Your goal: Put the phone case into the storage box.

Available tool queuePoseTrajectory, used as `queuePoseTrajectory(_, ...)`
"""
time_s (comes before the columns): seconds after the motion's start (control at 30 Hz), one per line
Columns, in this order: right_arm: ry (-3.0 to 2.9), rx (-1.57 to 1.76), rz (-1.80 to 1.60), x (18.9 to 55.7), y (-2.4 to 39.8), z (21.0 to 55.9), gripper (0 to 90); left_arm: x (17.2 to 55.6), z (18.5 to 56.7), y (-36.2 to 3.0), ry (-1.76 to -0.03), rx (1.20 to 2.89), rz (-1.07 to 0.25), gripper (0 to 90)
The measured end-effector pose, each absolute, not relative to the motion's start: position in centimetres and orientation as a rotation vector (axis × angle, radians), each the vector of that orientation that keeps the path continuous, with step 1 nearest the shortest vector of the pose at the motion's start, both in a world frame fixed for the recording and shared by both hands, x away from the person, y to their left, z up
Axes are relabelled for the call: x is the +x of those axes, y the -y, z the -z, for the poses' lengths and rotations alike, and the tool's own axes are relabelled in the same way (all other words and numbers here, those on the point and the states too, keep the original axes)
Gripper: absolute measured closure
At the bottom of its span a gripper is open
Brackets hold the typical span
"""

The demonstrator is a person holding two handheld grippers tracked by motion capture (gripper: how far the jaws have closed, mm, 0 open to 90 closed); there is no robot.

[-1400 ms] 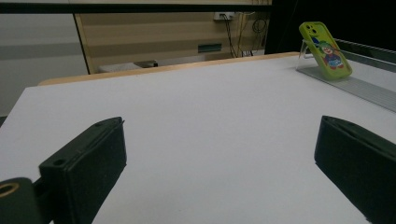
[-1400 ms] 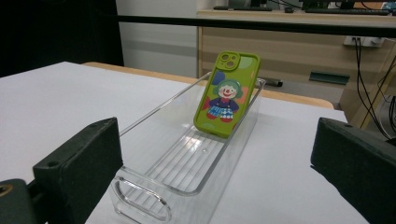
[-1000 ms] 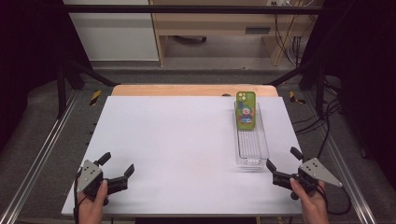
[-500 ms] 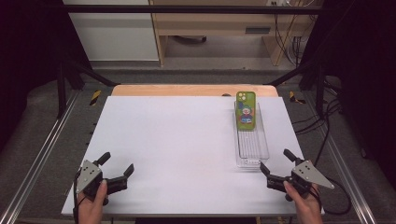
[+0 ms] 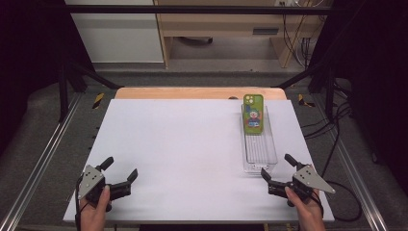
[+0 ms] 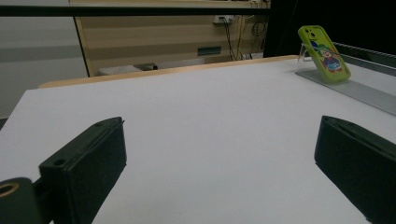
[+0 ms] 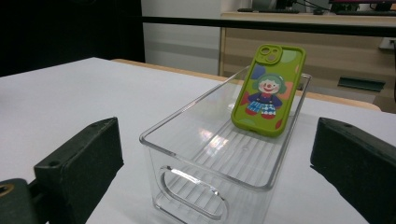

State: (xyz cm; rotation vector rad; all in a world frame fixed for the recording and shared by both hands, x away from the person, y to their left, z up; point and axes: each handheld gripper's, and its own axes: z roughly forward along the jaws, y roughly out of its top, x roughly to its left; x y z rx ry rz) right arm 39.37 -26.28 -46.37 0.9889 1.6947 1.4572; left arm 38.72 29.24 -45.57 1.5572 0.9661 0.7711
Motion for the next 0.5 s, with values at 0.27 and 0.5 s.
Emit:
queuePoseTrajectory(0.27, -1.676, 1.007, -1.465, 39.9, 26.2, 47.2, 2.8, 38.8, 45.6, -29.4, -0.969, 1.552, -0.772, 1.5)
queuePoseTrajectory(0.5, -1.66, 1.015, -1.483, 40.4, 26.0, 47.3, 2.8, 38.9, 45.6, -29.5, -0.966, 1.538, -0.765, 1.5)
